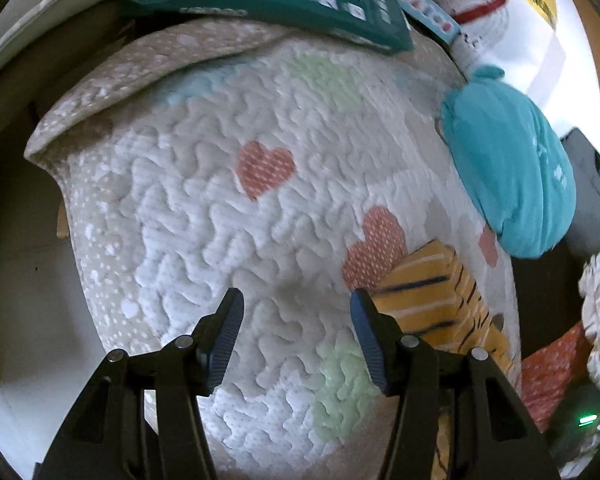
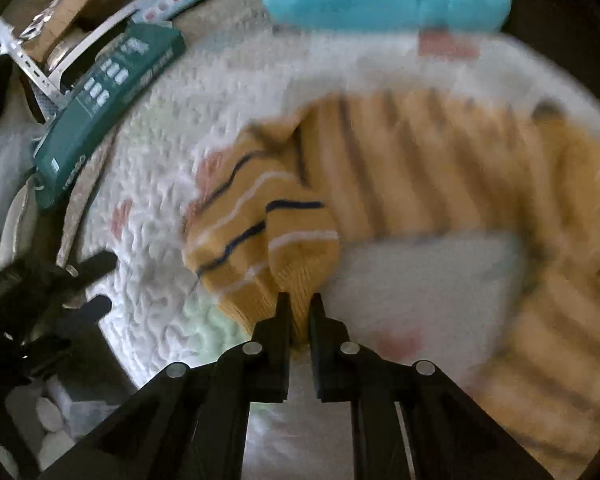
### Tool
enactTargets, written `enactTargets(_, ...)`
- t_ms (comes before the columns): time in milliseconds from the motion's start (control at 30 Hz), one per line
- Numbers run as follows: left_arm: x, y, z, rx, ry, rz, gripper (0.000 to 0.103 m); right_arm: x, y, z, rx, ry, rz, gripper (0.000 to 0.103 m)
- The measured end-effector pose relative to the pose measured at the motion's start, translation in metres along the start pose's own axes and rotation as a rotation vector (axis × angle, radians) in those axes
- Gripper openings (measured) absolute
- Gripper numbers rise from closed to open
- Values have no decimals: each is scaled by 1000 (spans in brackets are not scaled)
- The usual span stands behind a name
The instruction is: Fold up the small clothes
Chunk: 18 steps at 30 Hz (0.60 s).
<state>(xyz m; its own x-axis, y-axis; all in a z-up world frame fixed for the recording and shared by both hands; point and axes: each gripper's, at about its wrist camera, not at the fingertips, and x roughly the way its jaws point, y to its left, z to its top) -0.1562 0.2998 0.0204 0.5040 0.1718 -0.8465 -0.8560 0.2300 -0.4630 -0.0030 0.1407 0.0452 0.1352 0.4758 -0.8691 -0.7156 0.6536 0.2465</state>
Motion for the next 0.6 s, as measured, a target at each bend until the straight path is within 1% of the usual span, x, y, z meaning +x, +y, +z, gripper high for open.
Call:
enactTargets(67,4,-8,-4,27,7,6,54,-30,-21,12,-23,-54,-67,8)
enactTargets(133,9,-18,-10,58,25,5,54,-61,-52,21,-3,-96,-137,8)
enactTargets(167,12,-25,-14,75,39,2,54,-77,-74,25,17,-114,-179,8)
enactTargets(200,15,-30,-17,89,48,0,54,-95,-106,26,53,-125,-235,8)
enactTargets(267,21,-46,-27,133,78,-14,54,-119,-162,25,139,-118,-315,8)
enactTargets(367,31,-78,-51,237,123,-31,55,-150,-254,5,315,-97,-416,8)
enactTargets(467,37,-109,-74,340,146,-45,55,-168,-329,-24,437,-69,-544,8)
enactTargets(500,38,-122,-85,391,149,-45,55,-171,-348,-31,468,-56,-574,8)
enactTargets(567,41,-135,-99,443,157,-52,55,-175,-388,-52,537,-31,-630,8)
enactTargets(600,43,-143,-108,472,168,-55,55,-176,-404,-62,568,-22,-636,8)
